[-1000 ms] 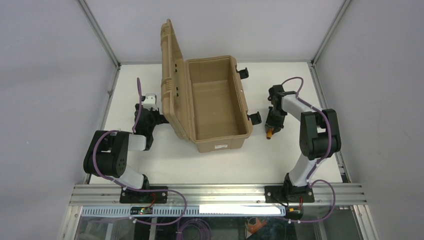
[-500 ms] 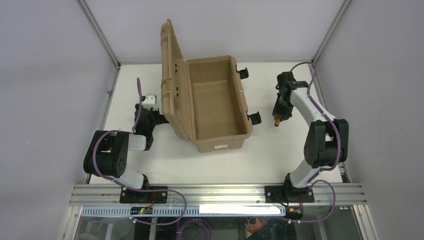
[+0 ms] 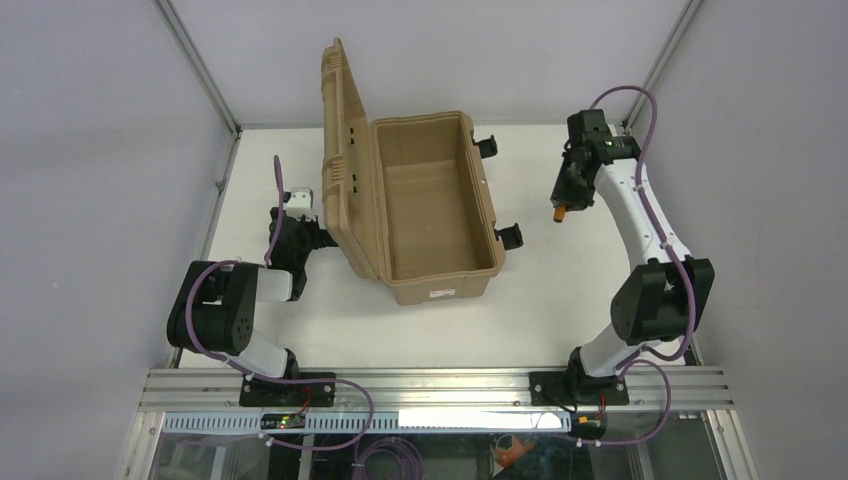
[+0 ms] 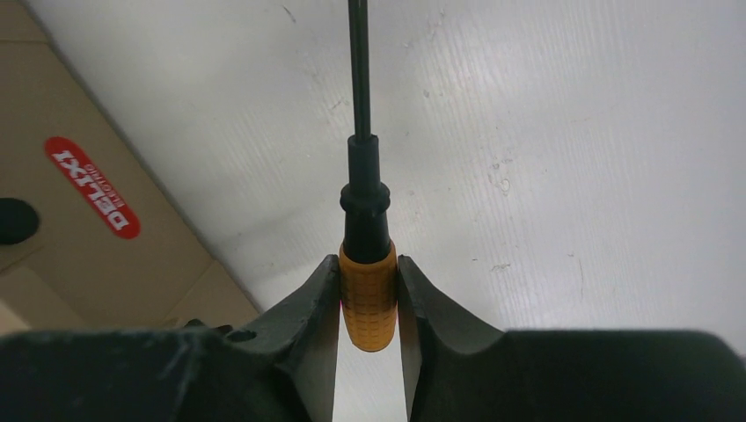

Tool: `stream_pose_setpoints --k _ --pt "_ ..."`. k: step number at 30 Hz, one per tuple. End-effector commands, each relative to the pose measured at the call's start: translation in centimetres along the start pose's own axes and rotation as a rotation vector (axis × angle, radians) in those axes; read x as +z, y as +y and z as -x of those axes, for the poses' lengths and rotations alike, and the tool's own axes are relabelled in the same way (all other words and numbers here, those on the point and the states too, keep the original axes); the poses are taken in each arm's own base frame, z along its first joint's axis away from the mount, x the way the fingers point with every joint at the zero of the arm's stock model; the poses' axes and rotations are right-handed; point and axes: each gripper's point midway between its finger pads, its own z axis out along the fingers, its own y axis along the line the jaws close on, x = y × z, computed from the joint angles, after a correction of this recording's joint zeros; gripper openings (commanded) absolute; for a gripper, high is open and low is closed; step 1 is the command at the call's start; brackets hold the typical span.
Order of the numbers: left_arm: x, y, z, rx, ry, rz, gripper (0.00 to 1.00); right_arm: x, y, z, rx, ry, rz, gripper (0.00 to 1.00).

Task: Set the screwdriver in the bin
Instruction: Pick up the screwdriver from the center of the board, then place the screwdriver in the bin.

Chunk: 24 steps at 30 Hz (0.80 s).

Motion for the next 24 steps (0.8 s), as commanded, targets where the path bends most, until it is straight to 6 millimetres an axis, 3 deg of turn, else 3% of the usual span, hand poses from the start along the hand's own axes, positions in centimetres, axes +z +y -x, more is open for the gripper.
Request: stream_pose_setpoints --k 1,11,17,24 --pt "-0.2 0.0 1.7 -0.016 -0.056 -0.009 0.99 -4.3 2.2 1.5 -0.034 -0.074 0.106 0.16" --pt "-0.2 0.1 1.7 -0.015 -0.057 -0.008 0.99 -8.6 9.1 2.2 -0.153 -0.106 0.295 0.16" --pt "-0.2 0.1 1.7 -0.015 -0.056 -0.008 0.99 -12.0 14.6 0.8 -0.282 -0.101 0.429 0.17" --pt "-0.2 0.0 1.7 -0.016 -0.056 -0.009 0.99 -12.8 19.5 -1.0 -0.375 -0.092 0.481 0.18"
